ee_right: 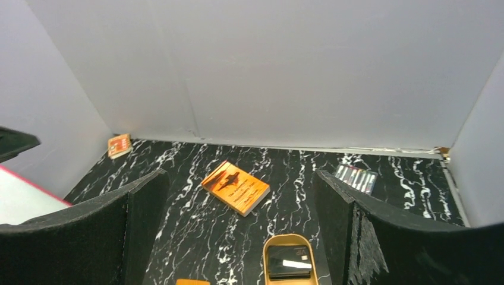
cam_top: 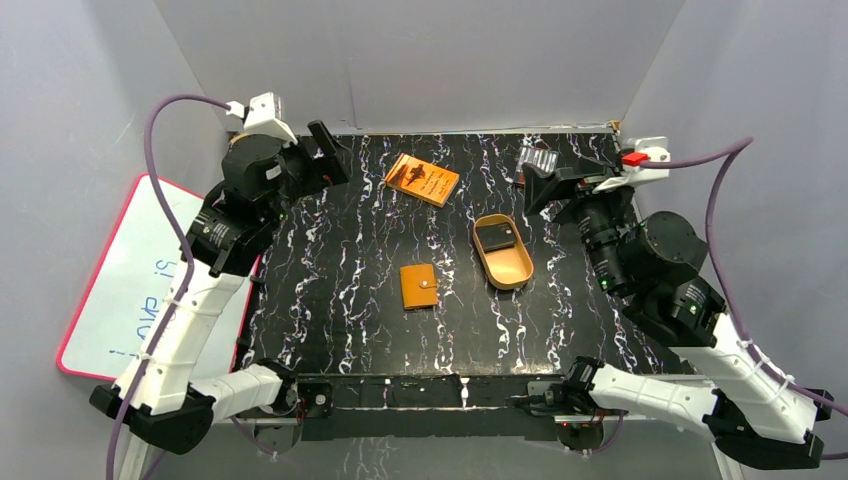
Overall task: Put the credit cards into the card holder
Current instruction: Reset both arms
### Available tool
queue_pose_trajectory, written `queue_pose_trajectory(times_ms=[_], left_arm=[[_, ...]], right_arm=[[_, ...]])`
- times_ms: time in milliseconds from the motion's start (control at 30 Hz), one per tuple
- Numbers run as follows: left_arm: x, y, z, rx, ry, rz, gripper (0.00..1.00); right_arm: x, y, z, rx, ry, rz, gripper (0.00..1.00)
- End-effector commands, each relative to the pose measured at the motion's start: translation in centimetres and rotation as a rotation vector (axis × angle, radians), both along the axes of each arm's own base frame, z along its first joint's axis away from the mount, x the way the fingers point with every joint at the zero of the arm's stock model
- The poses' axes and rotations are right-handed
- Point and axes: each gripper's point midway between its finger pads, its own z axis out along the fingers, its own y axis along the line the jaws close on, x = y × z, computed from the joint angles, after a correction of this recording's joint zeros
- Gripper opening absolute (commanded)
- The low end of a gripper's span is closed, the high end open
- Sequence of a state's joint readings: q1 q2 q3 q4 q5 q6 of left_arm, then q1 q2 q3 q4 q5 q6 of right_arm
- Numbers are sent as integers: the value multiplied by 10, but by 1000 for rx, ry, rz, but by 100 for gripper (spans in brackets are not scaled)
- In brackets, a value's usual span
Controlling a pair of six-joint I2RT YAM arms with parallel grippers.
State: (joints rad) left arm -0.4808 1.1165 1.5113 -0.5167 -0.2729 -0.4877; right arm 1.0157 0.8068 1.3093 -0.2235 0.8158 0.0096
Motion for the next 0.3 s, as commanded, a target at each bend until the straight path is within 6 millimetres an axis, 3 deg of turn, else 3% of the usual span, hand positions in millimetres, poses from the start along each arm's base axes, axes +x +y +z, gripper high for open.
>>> queue_pose_trajectory(times_ms=[0,267], left_arm=[[0,3,1,24,-20,0,94],[-4,9,-8,27,-8,25,94]], right_arm=[[-3,22,-7,9,0,98,99],[-2,29,-10,34,-9,119,99]])
